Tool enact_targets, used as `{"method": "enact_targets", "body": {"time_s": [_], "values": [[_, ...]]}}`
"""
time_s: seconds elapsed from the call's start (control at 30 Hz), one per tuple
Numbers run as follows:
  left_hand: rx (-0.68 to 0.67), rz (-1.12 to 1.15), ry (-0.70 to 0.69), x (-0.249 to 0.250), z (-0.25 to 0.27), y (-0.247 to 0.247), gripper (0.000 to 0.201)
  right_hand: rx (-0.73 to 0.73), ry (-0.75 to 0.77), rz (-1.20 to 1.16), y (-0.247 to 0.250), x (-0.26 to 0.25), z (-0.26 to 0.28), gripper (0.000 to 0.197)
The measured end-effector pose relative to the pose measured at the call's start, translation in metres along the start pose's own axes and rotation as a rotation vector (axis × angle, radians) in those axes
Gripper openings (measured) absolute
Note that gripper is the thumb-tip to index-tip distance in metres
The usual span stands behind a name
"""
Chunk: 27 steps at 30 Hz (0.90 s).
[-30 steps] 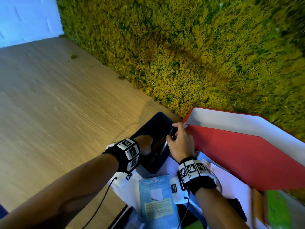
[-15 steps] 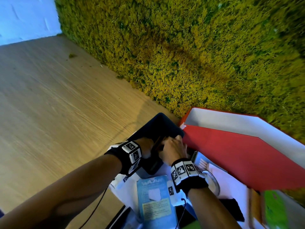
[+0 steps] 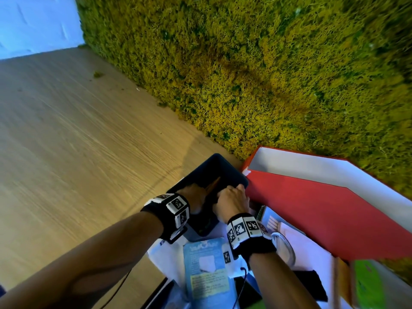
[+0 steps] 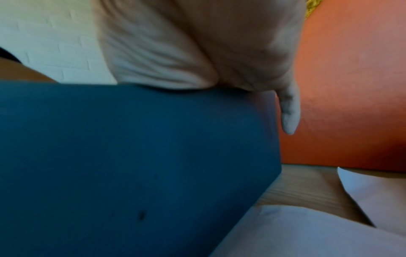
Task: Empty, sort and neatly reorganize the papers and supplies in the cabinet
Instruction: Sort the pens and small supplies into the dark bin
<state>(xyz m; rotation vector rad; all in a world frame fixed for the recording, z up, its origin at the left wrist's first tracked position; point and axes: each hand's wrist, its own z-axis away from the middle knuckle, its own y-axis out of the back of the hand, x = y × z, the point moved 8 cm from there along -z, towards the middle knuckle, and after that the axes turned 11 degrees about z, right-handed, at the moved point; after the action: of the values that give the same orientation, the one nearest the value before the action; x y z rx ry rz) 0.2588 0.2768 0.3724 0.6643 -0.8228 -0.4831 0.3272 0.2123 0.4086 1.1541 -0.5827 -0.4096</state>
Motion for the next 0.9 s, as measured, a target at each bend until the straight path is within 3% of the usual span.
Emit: {"method": "enact_targets", "body": {"time_s": [0.47,0.73,0.9], "values": [[0.036,0.068,-0.022,-0.0037,-0.0066,0.0004,0.037,0.046,0.031,0.033,0.0007,-0.0007,-0.0011,0.041],[0.065,-0.075,-0.065,0.0029,-0.0031,0.0081,0.039,0.026,0.115,0.010,0.0060,-0.0047,0.0015,0.027],[0.030,-0.108,-0.075,0.0047,0.0001,0.0096,0.035,0.083,0.038,-0.056,0.0046,-0.0028,-0.0013,0.039]]}}
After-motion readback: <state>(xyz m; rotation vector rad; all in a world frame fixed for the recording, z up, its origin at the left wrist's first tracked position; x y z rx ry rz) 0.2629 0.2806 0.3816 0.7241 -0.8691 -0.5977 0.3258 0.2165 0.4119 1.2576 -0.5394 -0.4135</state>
